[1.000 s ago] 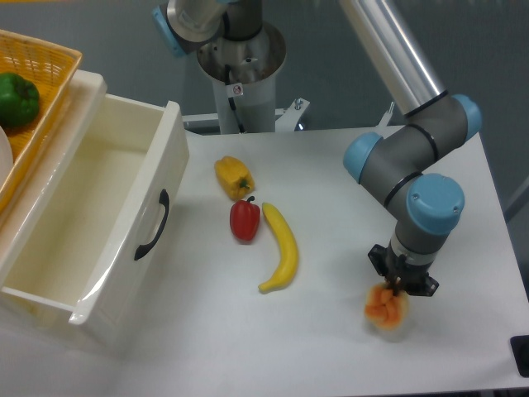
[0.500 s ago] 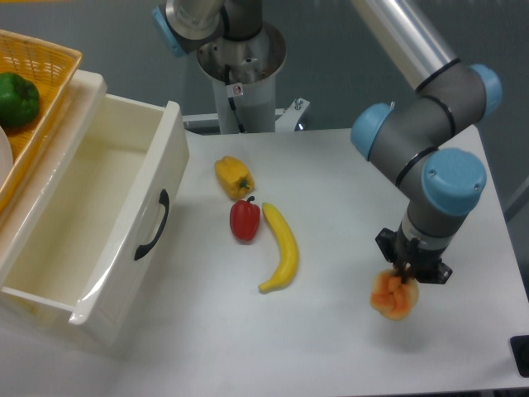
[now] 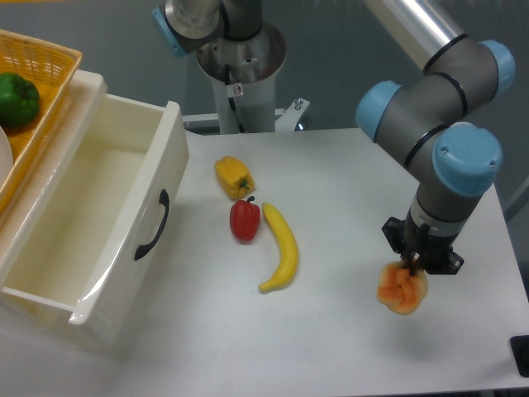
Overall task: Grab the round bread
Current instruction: 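Lift the grasped bread roll up off the table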
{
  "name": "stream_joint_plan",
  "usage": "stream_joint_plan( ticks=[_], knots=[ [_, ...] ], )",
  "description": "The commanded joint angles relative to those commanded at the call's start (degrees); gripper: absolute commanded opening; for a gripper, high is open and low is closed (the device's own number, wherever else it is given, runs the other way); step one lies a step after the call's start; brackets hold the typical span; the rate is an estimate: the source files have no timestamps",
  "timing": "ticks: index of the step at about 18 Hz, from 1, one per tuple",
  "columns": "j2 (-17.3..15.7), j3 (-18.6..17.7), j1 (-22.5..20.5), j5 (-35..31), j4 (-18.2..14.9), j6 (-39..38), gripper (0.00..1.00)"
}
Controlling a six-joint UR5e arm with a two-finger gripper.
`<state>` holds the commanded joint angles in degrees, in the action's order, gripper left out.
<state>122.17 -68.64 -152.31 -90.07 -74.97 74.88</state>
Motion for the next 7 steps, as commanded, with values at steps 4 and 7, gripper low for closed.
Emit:
stream_joint_plan(
  ticks=[4,7],
  knots=[
    [0.0,0.26,0.35,-1.77,-1.85,0.09,0.03],
    [-0.09,0.35,0.44,-1.95,-1.94,0.18,0.04]
  ],
)
